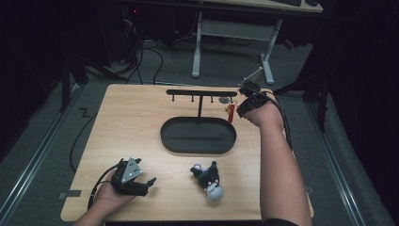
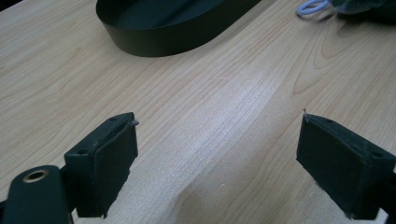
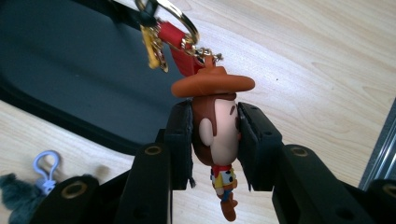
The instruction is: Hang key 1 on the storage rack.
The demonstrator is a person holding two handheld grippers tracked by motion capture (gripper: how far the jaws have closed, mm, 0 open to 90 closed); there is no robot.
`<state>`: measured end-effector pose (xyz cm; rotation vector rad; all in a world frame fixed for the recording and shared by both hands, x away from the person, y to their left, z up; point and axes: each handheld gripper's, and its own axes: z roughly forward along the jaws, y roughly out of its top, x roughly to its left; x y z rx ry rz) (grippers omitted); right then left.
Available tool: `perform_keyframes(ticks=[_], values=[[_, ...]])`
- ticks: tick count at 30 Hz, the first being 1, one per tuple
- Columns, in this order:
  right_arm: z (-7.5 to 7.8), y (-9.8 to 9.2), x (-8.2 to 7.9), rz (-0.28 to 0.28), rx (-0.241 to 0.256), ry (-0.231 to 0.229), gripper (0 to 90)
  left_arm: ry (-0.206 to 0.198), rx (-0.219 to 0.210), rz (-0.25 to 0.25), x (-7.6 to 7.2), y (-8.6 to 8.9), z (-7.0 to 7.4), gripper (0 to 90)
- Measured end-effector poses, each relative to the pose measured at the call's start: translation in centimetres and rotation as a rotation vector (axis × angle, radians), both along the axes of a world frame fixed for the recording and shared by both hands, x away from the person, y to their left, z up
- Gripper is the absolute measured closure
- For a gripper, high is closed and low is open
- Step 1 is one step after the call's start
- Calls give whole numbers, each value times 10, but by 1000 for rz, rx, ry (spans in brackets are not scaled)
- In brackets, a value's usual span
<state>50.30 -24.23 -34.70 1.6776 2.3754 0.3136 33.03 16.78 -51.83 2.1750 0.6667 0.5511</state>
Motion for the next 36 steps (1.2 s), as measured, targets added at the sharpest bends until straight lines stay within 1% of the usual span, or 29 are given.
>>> perform_keyframes(ticks=[5, 6, 7, 9, 12, 13, 16, 20, 22, 24, 25, 30, 31, 32, 33, 34, 36], values=[[-12, -1, 2, -13, 22, -5, 661, 2, 1, 0, 0, 0, 0, 132], [-14, -2, 2, -11, 27, -5, 620, 3, 1, 0, 0, 0, 0, 132], [-16, -1, 3, -19, 33, 6, 571, 4, 0, 0, 0, 0, 0, 131], [-19, -1, 3, -28, 34, 9, 520, 6, 0, -1, 0, 0, 0, 132], [-21, -3, 2, -43, 49, -2, 508, 6, -1, -1, 0, 0, 0, 133], [-21, -3, 1, -45, 45, 3, 507, 5, 0, -2, 0, 0, 0, 133], [-23, -4, -3, -43, 50, -3, 497, 4, 0, -3, 0, 0, 0, 133], [-29, -6, -12, -39, 71, -5, 488, 1, -1, -6, 0, -1, 0, 133], [-33, -7, -18, -37, 83, 0, 487, 1, -2, -7, 0, -1, 1, 133], [-39, -9, -27, -25, 85, 4, 483, 2, -3, -6, 1, -1, 1, 134], [-42, -9, -30, -27, 96, -1, 481, 2, -5, -7, 1, -2, 0, 136], [-60, -9, -60, -8, 105, -11, 443, 10, 0, -15, 0, -4, 2, 148], [-64, -9, -68, 0, 103, -22, 443, 10, -2, -16, 0, -5, 3, 150], [-67, -10, -75, 2, 112, -34, 442, 10, -1, -18, -1, -6, 3, 151], [-71, -12, -82, -2, 128, -53, 441, 10, 0, -22, -2, -7, 3, 151], [-75, -13, -91, -18, 136, -71, 438, 10, -1, -24, -2, -8, 4, 153], [-82, -15, -105, -17, 134, -109, 433, 13, -5, -26, -3, -9, 5, 156]])
